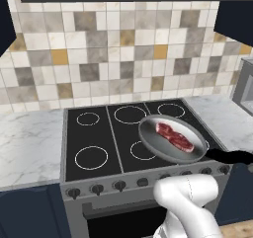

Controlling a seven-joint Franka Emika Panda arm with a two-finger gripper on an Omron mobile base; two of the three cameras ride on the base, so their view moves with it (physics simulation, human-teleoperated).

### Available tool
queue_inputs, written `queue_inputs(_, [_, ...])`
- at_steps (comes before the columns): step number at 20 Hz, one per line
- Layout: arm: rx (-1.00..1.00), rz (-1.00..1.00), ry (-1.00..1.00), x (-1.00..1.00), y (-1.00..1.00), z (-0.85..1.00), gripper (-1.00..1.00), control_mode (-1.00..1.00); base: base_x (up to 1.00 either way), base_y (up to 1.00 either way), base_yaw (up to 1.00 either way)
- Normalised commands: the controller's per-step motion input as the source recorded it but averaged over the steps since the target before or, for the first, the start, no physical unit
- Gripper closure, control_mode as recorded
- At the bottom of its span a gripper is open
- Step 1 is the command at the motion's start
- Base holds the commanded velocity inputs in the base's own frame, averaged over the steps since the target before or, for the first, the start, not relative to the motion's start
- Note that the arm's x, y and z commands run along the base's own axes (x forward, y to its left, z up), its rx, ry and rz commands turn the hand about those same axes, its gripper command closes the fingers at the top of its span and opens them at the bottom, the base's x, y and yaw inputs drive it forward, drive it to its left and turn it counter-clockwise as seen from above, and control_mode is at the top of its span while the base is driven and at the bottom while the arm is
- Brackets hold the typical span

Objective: Pick up the pan with the steak in it and place it on the dining table. Then place the steak on the plate.

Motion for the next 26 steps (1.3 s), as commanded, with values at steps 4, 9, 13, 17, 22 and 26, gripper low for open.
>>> queue_inputs(4, [-0.01, 0.00, 0.01, -0.09, 0.00, -0.05, 1.00, 1.00, -0.40, 0.00, 0.02])
queue_inputs(9, [0.00, 0.00, 0.00, 0.00, 0.00, 0.00, 1.00, 1.00, -0.99, 0.00, 0.09])
queue_inputs(13, [0.00, 0.00, 0.00, 0.00, 0.00, 0.00, 1.00, 1.00, -0.80, 0.00, 0.21])
queue_inputs(17, [0.00, 0.00, 0.00, 0.00, 0.00, 0.00, 1.00, 1.00, -0.20, -0.02, 0.46])
queue_inputs(22, [0.00, 0.00, 0.00, 0.00, 0.00, 0.00, 1.00, 1.00, -0.05, 0.00, 0.49])
queue_inputs(26, [0.00, 0.00, 0.00, 0.00, 0.00, 0.00, 1.00, 1.00, -0.05, 0.00, 0.49])
